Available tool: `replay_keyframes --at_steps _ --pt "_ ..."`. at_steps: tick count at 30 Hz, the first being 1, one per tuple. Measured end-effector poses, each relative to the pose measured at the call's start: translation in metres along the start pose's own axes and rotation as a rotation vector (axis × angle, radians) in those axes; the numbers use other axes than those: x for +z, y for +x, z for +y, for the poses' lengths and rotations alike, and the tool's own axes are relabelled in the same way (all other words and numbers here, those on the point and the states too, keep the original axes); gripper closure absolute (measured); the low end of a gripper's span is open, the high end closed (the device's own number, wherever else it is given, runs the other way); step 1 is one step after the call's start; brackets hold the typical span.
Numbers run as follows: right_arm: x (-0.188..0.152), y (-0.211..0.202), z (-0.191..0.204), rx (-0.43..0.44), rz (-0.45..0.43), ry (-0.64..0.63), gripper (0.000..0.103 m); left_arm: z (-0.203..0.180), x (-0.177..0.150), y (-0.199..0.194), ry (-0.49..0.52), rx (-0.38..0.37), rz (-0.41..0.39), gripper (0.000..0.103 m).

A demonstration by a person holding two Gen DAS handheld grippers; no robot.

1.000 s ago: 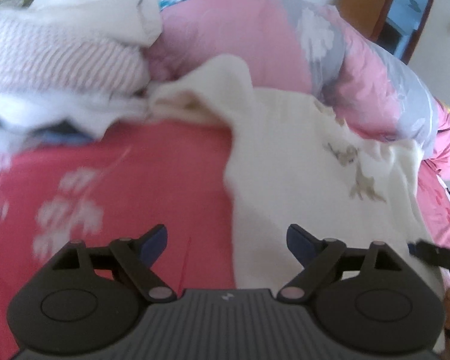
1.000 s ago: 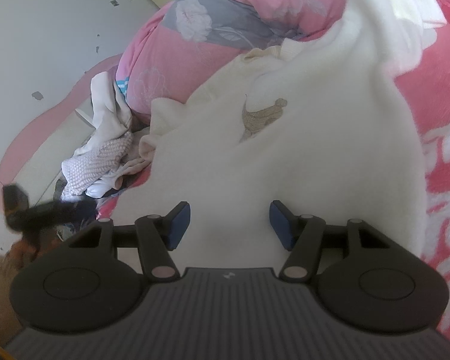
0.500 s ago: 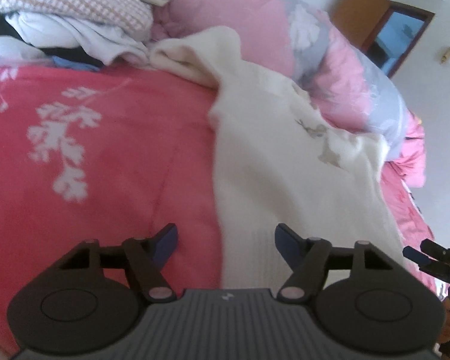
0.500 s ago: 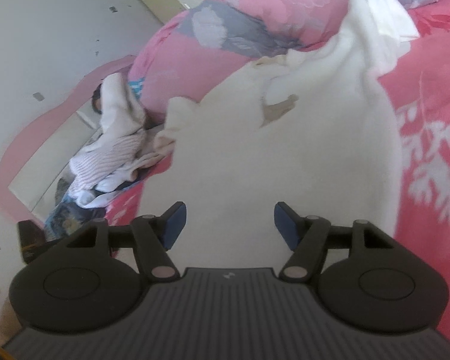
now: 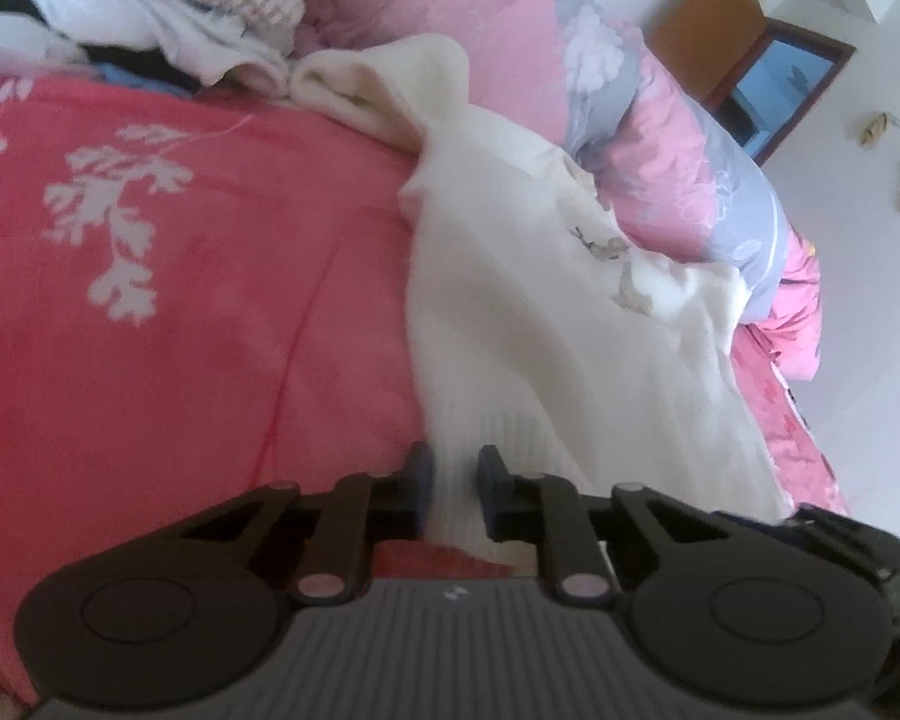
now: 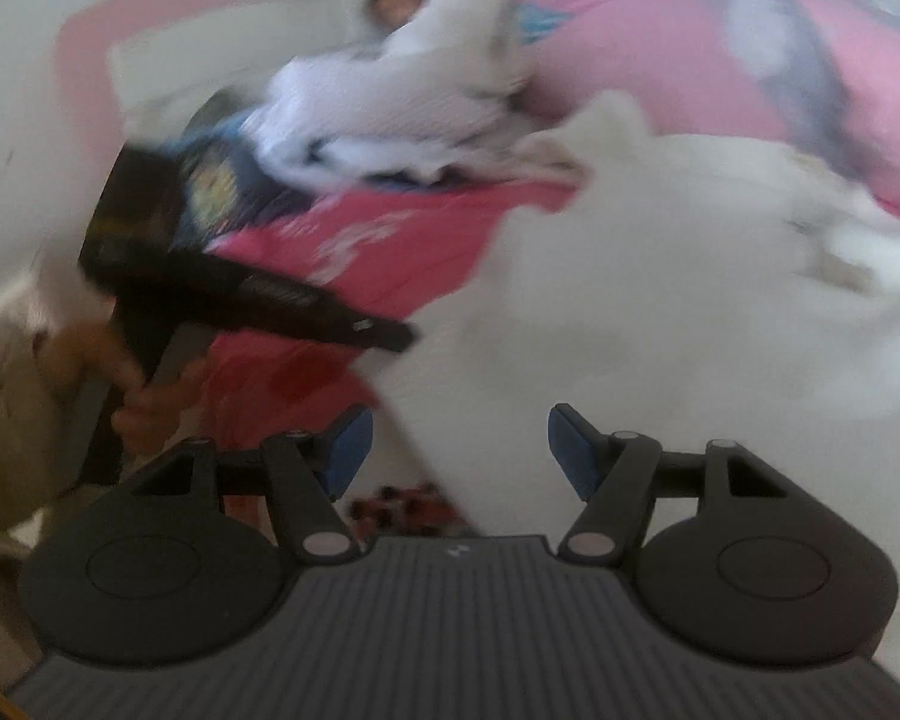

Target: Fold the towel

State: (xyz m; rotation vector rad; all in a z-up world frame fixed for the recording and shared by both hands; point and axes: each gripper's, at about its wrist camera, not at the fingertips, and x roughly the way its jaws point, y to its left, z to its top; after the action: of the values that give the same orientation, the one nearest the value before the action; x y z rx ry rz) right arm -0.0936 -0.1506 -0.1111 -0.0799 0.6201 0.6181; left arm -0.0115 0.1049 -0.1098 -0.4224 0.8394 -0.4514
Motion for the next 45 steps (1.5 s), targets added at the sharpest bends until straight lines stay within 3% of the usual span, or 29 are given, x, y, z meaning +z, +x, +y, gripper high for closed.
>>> replay_keyframes --at_steps 2,5,6,7,8,10,12,19,22,25,35,37,41,45 --pt "0.001 0.015 0.013 -0.043 0.022 -0.090 0.042 0.001 0.001 -0.002 -0.006 -0.009 -0.004 0.087" --pt "0.003 0.035 0.021 -0.116 0.061 -0.168 0.077 0.001 0.003 -0.007 -0.006 -0.024 -0.014 0.087" --pt "0.004 0.038 0.019 -0.133 0.066 -0.162 0.095 0.001 0.004 -0.008 -0.010 -0.029 -0.019 0.087" --pt "0.006 0.042 0.016 -0.150 0.072 -0.156 0.097 0.001 0.004 -0.010 -0.016 -0.035 -0.025 0.085" --pt "0.009 0.039 0.010 -0.146 0.051 -0.121 0.098 0.002 0.005 -0.012 -0.022 -0.041 -0.031 0.082" --pt "0.015 0.030 -0.002 -0.137 0.001 -0.054 0.099 0.004 0.006 -0.017 -0.030 -0.053 -0.043 0.065" --pt "0.020 0.025 -0.012 -0.142 -0.036 -0.015 0.100 0.003 0.006 -0.020 -0.026 -0.063 -0.054 0.057" --pt "0.029 0.024 -0.036 -0.123 -0.100 0.090 0.100 -0.021 -0.011 -0.026 0.143 -0.145 -0.035 0.033" --pt "0.032 0.026 -0.040 -0.101 -0.112 0.114 0.100 -0.038 -0.023 -0.015 0.221 -0.103 -0.005 0.033" --pt "0.032 0.029 -0.042 -0.092 -0.114 0.129 0.100 -0.046 -0.027 -0.003 0.227 -0.062 0.003 0.035" --pt "0.033 0.019 -0.045 -0.067 -0.156 0.160 0.100 -0.044 -0.023 -0.001 0.188 0.039 -0.103 0.037" --pt "0.033 0.018 -0.045 -0.066 -0.163 0.163 0.100 -0.044 -0.024 0.005 0.209 0.080 -0.093 0.042" --pt "0.033 0.017 -0.046 -0.063 -0.173 0.179 0.100 -0.050 -0.029 0.009 0.273 0.107 -0.097 0.043" --pt "0.034 0.016 -0.045 -0.061 -0.182 0.181 0.100 -0.060 -0.029 0.015 0.333 0.142 -0.116 0.055"
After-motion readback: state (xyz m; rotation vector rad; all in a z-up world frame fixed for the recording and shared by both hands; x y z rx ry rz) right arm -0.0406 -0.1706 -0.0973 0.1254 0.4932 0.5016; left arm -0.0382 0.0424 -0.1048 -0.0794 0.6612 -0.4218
